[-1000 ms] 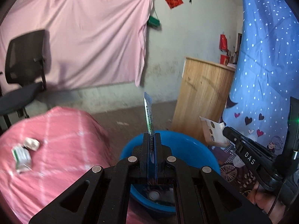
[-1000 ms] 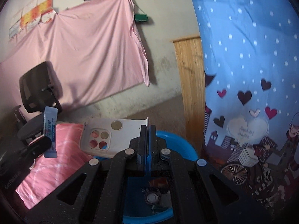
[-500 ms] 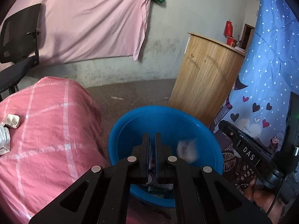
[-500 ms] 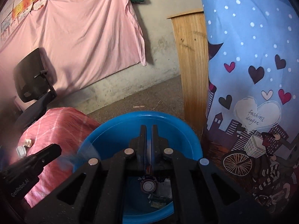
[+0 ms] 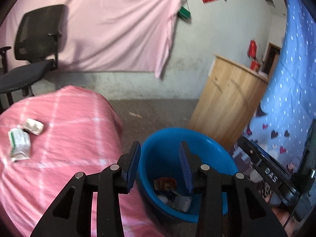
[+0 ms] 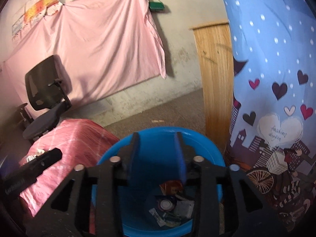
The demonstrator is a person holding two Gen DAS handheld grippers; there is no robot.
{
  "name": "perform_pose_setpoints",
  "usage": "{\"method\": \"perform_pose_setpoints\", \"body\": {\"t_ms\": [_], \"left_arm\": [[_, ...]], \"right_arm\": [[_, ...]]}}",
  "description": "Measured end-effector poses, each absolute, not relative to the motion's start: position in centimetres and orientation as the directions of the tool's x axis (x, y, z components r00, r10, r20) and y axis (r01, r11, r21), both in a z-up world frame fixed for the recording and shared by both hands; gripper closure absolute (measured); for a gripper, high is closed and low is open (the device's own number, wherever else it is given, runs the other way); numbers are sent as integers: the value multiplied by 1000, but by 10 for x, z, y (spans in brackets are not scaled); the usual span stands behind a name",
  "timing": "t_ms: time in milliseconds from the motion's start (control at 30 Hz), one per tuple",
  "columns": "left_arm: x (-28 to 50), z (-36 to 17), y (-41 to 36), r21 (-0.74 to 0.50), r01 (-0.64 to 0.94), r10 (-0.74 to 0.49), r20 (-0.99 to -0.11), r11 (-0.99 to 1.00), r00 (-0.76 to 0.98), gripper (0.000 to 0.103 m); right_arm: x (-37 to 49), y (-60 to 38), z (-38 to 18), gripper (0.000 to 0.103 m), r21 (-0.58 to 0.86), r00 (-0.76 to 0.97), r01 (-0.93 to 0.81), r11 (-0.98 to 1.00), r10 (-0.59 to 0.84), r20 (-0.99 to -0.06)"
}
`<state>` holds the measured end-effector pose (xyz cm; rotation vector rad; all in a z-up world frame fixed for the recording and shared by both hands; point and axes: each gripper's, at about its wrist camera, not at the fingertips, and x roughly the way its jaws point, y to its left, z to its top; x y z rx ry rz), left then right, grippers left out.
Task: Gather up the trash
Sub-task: 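Bring both grippers back over the remaining table items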
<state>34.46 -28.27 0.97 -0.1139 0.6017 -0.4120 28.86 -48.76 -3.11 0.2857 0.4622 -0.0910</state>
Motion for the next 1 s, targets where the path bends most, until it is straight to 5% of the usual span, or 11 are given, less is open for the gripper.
{"method": "perform_pose_setpoints", "body": {"t_ms": [267,367,500,1000], "left_arm": [[327,39,-239,-188,255,-312,-420,949,852,39],[323,45,-223,-181,211,-267,-396,961,878,17],[317,52,-198,-155,147,-194,-359,977,913,4],[292,54,-119,-140,-14,-24,-268,990,963,2]], "right_arm": [[274,-464,-9,16,237,952,73,969,4,-308],[269,-453,0,5,242,968,44,969,18,-249],[272,-435,9,0,234,980,8,972,40,-197],[279,-366,26,0,194,987,-129,972,146,-72]]}}
